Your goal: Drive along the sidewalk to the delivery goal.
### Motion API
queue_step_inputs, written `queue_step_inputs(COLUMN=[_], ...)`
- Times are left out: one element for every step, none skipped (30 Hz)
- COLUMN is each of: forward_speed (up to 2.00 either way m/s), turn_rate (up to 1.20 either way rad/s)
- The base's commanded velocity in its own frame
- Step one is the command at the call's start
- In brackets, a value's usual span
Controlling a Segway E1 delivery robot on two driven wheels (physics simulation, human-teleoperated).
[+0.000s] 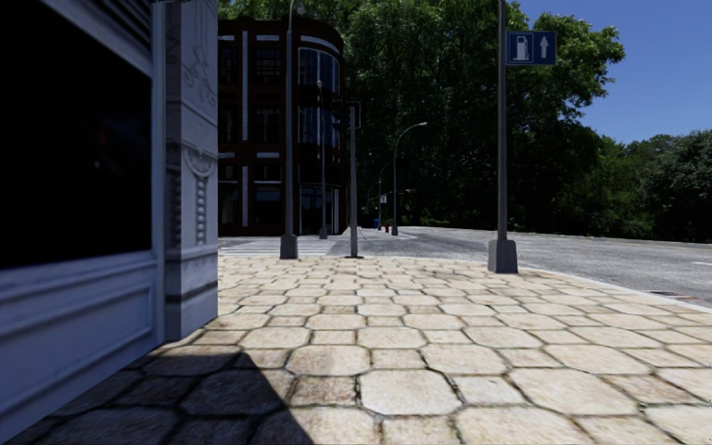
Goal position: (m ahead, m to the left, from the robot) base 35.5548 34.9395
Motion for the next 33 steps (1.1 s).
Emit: queue_step_inputs(forward_speed=[2.00, 2.00, 2.00, 2.00, 2.00, 2.00, 2.00, 2.00, 2.00, 2.00, 2.00, 2.00, 2.00, 2.00, 2.00, 2.00, 2.00, 2.00, 2.00, 2.00, 2.00, 2.00, 2.00, 2.00, 2.00, 2.00, 2.00, 2.00, 2.00, 2.00, 2.00, 2.00, 2.00], turn_rate=[0.00, 0.00, 0.00, 0.00, 0.00, 0.00, 0.00, 0.00, 0.00, 0.00, 0.04, 0.08, 0.08, 0.10, 0.14, 0.16, 0.17, 0.17, 0.19, 0.21, 0.23, 0.23, 0.29, 0.39, 0.41, 0.42, 0.42, 0.42, 0.42, 0.42, 0.42, 0.42, 0.42])
